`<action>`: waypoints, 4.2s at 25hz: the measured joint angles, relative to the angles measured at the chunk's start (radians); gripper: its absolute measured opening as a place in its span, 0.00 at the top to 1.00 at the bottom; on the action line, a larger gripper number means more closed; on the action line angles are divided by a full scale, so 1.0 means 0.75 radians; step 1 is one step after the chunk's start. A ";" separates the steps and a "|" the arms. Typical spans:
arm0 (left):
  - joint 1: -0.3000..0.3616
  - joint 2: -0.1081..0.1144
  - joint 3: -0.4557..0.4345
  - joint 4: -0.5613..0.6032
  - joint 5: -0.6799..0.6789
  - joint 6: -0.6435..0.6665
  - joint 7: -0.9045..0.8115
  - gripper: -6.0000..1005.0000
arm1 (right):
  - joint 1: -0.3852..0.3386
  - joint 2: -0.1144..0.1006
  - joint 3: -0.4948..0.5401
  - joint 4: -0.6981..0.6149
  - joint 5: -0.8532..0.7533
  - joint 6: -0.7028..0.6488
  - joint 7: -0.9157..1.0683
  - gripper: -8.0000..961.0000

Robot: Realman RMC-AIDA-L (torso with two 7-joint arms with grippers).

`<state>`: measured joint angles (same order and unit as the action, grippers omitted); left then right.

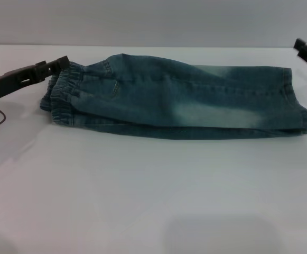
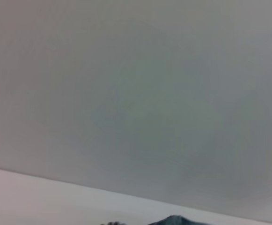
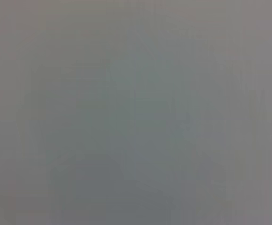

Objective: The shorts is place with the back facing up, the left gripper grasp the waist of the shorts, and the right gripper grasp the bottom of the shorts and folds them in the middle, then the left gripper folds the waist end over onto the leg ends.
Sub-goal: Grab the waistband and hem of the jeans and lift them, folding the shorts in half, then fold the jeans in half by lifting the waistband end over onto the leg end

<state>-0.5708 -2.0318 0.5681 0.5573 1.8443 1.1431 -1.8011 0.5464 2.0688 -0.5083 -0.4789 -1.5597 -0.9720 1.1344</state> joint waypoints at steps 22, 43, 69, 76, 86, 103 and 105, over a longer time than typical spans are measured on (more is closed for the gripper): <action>0.104 -0.032 0.011 -0.173 -0.178 -0.219 0.638 0.18 | -0.153 0.005 0.001 0.193 0.561 -0.327 -0.374 0.45; 0.091 -0.033 0.050 -0.278 -0.173 -0.255 0.656 0.18 | -0.149 0.002 0.008 0.195 0.569 -0.321 -0.377 0.45; 0.076 -0.031 0.167 -0.310 -0.180 -0.191 0.612 0.59 | -0.161 0.004 0.016 0.221 0.572 -0.293 -0.370 0.45; 0.076 -0.028 0.167 -0.305 -0.181 -0.145 0.601 0.83 | -0.164 0.005 0.021 0.223 0.572 -0.290 -0.369 0.45; 0.076 -0.027 0.167 -0.298 -0.181 -0.123 0.584 0.99 | -0.164 0.005 0.034 0.229 0.572 -0.287 -0.365 0.45; 0.090 0.006 0.164 -0.224 -0.175 -0.113 0.533 0.97 | -0.164 0.002 0.036 0.240 0.572 -0.287 -0.369 0.45; 0.094 0.011 0.164 -0.224 -0.174 -0.113 0.532 0.97 | -0.164 0.002 0.037 0.240 0.572 -0.287 -0.369 0.45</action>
<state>-0.5007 -2.0238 0.6914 0.3895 1.7138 1.0585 -1.4020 0.4234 2.0700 -0.4803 -0.2987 -1.1304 -1.1873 0.8574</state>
